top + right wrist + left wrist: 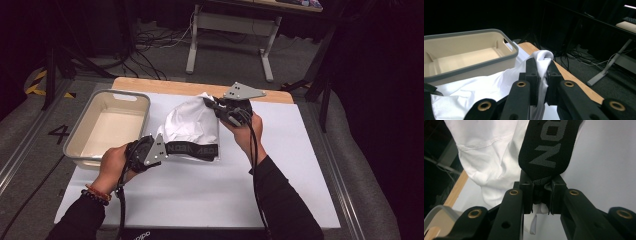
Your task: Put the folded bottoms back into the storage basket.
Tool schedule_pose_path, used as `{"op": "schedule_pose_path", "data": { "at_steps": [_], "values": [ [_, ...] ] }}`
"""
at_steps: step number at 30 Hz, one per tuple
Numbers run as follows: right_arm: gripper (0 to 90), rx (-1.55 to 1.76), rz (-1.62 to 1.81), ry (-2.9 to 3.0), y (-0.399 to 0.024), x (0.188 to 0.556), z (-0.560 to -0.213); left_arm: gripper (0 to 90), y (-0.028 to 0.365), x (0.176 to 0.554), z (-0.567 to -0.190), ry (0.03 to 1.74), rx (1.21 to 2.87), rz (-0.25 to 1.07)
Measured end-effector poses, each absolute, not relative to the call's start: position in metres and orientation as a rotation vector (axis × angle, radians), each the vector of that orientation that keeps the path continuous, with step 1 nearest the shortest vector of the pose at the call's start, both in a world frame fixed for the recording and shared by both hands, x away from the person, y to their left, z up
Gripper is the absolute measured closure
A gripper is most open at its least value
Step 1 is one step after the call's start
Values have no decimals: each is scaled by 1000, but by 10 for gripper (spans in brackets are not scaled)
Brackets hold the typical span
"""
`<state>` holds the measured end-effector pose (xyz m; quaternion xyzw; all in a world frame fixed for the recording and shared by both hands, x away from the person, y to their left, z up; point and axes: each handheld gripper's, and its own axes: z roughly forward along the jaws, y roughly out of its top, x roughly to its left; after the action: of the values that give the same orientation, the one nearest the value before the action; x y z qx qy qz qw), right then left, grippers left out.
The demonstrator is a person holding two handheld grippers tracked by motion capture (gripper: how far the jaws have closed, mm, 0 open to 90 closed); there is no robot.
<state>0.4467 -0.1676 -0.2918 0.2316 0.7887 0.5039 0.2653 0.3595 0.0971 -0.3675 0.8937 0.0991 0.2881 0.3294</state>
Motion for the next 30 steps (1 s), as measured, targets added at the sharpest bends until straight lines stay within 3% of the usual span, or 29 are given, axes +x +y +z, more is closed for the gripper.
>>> {"op": "schedule_pose_path", "data": {
  "at_steps": [30],
  "values": [
    [841, 490, 1401, 2147, -103, 454, -276, 778, 146, 350, -365, 466, 2252, 874]
  ]
}}
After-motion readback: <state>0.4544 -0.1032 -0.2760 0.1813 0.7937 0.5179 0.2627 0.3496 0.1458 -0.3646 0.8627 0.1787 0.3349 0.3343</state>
